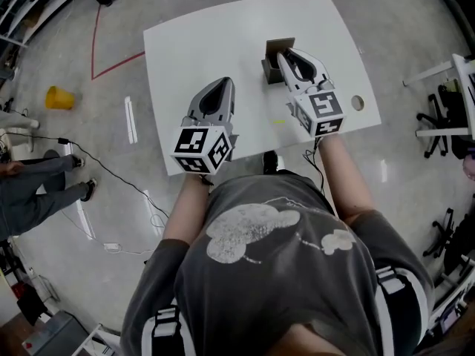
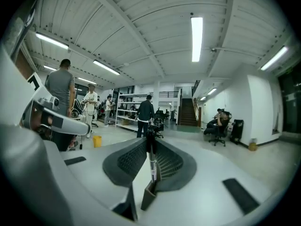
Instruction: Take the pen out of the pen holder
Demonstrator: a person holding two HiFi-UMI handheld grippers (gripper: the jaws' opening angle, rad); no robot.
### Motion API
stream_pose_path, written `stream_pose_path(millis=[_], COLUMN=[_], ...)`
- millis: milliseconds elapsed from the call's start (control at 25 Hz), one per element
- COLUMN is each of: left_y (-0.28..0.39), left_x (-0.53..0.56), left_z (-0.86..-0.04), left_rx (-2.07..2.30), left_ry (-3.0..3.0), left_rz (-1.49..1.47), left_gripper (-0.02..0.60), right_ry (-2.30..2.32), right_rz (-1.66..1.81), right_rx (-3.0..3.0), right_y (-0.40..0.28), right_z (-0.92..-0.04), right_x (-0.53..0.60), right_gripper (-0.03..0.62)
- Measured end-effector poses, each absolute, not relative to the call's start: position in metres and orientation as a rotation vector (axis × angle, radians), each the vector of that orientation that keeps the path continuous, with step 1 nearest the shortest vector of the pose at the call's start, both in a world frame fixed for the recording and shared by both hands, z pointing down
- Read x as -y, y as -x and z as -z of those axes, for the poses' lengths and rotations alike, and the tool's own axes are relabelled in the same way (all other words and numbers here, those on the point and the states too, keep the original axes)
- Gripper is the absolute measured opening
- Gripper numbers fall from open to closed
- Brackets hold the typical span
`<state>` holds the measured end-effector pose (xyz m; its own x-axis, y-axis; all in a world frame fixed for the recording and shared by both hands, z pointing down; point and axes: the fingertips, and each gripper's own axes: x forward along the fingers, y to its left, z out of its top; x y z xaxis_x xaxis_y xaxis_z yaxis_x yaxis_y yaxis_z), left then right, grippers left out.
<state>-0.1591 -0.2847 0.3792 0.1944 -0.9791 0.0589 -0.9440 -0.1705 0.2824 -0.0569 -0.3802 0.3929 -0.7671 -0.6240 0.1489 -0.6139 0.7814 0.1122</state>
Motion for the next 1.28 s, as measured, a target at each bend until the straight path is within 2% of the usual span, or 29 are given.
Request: stream_pose_path(millis=[320, 800, 1280], left_y=[0.164, 0.165, 0.139], left_x=[0.254, 0.195, 0.162], left_z=[-0.374, -0.382, -0.397], left_rx=[1.778, 1.645, 1.514], left_ry=[-2.258, -2.317, -2.347], left_rz=[0.218, 0.221, 0.202], left_gripper=[0.008, 0.008, 0.008], right_ry=[-1.082, -1.137, -1.268], right_rz=[0.135, 0.055, -0.039], right_rx=[2.807, 2.769, 2.696], right_y=[0.055, 0.06, 0.024], right_z=[-0.358, -0.379, -0.395], right_x=[0.34, 0.251, 0.196], right_gripper=[0.06, 0.06, 0.06])
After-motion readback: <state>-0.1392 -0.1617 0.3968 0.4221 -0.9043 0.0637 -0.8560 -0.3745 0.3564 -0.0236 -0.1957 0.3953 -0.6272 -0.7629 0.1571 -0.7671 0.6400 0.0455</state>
